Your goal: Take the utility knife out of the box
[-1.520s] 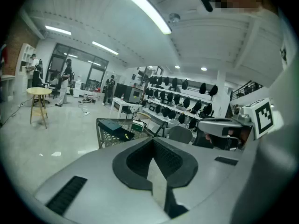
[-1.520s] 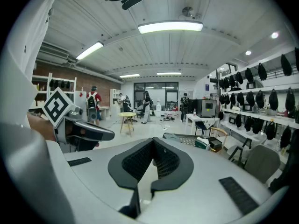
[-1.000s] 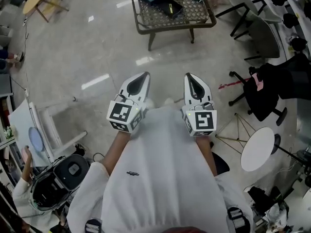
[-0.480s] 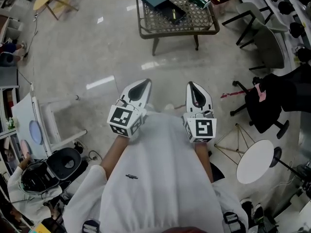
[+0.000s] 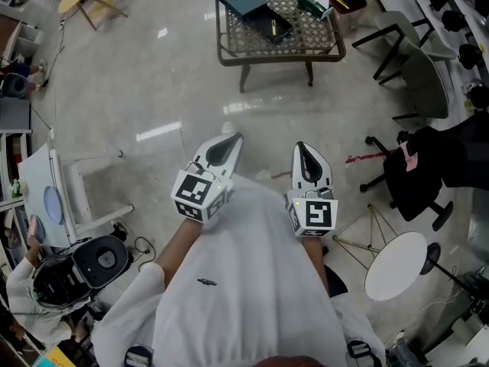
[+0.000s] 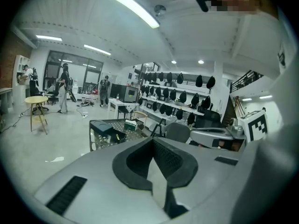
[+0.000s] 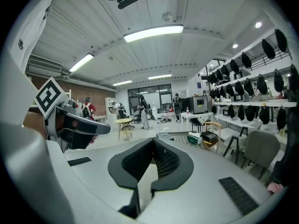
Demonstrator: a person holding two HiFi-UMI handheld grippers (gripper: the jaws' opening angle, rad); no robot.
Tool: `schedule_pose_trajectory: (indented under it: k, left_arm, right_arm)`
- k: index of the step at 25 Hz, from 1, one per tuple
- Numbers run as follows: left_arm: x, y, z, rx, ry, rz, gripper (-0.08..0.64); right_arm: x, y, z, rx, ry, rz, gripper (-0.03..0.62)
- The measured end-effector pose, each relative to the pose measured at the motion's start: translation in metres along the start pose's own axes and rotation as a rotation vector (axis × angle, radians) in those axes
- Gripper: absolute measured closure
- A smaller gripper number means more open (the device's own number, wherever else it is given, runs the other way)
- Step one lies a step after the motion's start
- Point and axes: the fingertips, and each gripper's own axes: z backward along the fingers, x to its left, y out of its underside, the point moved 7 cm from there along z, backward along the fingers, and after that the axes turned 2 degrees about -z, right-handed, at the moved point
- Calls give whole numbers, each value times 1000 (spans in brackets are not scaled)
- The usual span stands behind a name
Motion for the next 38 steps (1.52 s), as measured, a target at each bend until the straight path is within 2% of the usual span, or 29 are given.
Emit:
schedule_pose_trajectory:
  k: [6, 12, 27, 32, 38]
  left_arm:
    - [28, -7, -18, -15, 3, 7, 558]
    - [82, -34, -56, -22, 20, 7, 558]
    - [282, -136, -150, -61, 86, 3, 558]
    - [343, -155, -174, -56, 116, -4, 558]
    - [393, -169, -194, -70, 137, -1, 558]
  right_arm:
    - [-1, -4, -35, 1, -11, 18, 595]
    - [-10, -21, -102, 17, -5, 38, 594]
    - [3, -88, -318, 40, 96, 42, 595]
    - [12, -101, -385, 40, 127, 36, 594]
    - [16, -108, -436, 37, 158, 57, 595]
